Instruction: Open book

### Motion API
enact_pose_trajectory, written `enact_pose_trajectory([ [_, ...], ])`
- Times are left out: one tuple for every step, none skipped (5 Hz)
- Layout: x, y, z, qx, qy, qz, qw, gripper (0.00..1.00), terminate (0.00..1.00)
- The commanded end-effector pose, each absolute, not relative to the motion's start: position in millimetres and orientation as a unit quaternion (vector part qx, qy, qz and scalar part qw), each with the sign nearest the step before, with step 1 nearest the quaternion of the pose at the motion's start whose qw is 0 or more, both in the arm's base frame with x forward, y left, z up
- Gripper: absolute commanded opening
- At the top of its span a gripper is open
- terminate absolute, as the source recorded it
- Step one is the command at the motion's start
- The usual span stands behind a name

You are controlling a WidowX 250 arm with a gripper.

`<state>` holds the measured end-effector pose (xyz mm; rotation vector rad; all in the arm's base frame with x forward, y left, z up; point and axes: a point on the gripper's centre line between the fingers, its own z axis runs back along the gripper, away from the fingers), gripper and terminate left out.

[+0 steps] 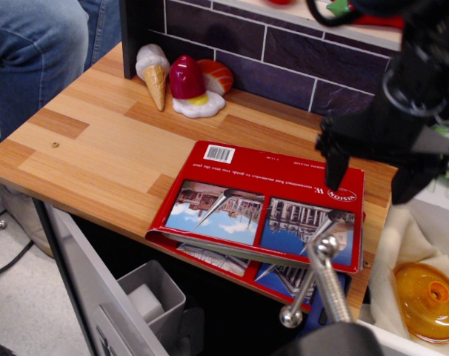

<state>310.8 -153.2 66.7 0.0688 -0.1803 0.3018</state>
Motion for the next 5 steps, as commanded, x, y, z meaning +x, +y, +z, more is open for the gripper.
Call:
enact_pose_trajectory([
  [327.6,-175.7,67.7,0.073,-0.091,0.205,0.972,1.0,0.0],
  [332.3,-180.9,57.8,0.134,-0.077,0.222,0.963,1.0,0.0],
  [333.1,-176.1,51.2,0.16,-0.056,0.224,0.96,1.0,0.0],
  [330.2,-161.0,46.6,0.176,-0.042,0.228,0.957,1.0,0.0],
  [329.3,-147.4,51.5,0.177,-0.039,0.232,0.956,1.0,0.0],
])
